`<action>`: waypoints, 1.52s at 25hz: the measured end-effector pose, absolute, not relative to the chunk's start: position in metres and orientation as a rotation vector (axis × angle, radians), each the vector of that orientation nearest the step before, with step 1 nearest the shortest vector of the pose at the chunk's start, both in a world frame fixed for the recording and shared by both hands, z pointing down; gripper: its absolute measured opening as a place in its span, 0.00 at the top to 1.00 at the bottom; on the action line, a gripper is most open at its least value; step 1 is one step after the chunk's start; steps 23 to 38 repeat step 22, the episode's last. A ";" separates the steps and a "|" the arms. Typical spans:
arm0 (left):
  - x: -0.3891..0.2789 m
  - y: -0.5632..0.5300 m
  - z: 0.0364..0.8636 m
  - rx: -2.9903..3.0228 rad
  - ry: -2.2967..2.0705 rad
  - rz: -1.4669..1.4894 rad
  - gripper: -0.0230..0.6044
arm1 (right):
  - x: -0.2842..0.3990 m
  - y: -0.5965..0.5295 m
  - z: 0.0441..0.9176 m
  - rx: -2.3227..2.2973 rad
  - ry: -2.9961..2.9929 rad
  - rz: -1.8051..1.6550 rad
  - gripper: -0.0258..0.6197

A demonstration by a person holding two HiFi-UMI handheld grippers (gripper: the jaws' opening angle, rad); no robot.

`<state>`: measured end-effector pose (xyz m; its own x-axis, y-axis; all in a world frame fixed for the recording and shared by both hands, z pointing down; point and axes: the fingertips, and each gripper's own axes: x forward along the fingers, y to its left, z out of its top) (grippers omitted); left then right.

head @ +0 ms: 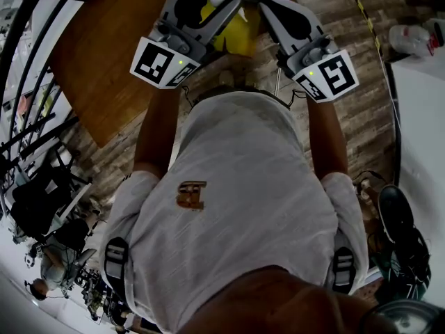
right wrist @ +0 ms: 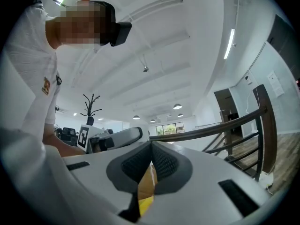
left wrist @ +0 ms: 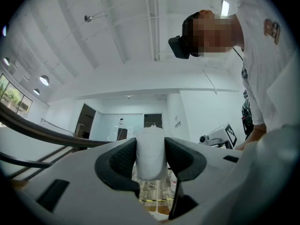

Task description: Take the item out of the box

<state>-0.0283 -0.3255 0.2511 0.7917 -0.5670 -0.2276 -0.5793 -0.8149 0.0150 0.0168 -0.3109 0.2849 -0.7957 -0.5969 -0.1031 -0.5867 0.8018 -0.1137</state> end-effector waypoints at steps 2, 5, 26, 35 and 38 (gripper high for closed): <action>-0.027 -0.325 0.252 -2.924 0.930 0.341 0.64 | 0.018 -0.311 0.285 -0.949 2.852 -0.116 0.91; -0.028 -0.327 0.255 -2.930 0.927 0.337 0.64 | 0.018 -0.311 0.287 -0.957 2.849 -0.119 0.91; -0.028 -0.330 0.252 -2.928 0.925 0.343 0.64 | 0.019 -0.315 0.284 -0.963 2.845 -0.114 0.91; -0.028 -0.330 0.252 -2.928 0.925 0.343 0.64 | 0.019 -0.315 0.284 -0.963 2.845 -0.114 0.91; -0.028 -0.330 0.252 -2.928 0.925 0.343 0.64 | 0.019 -0.315 0.284 -0.963 2.845 -0.114 0.91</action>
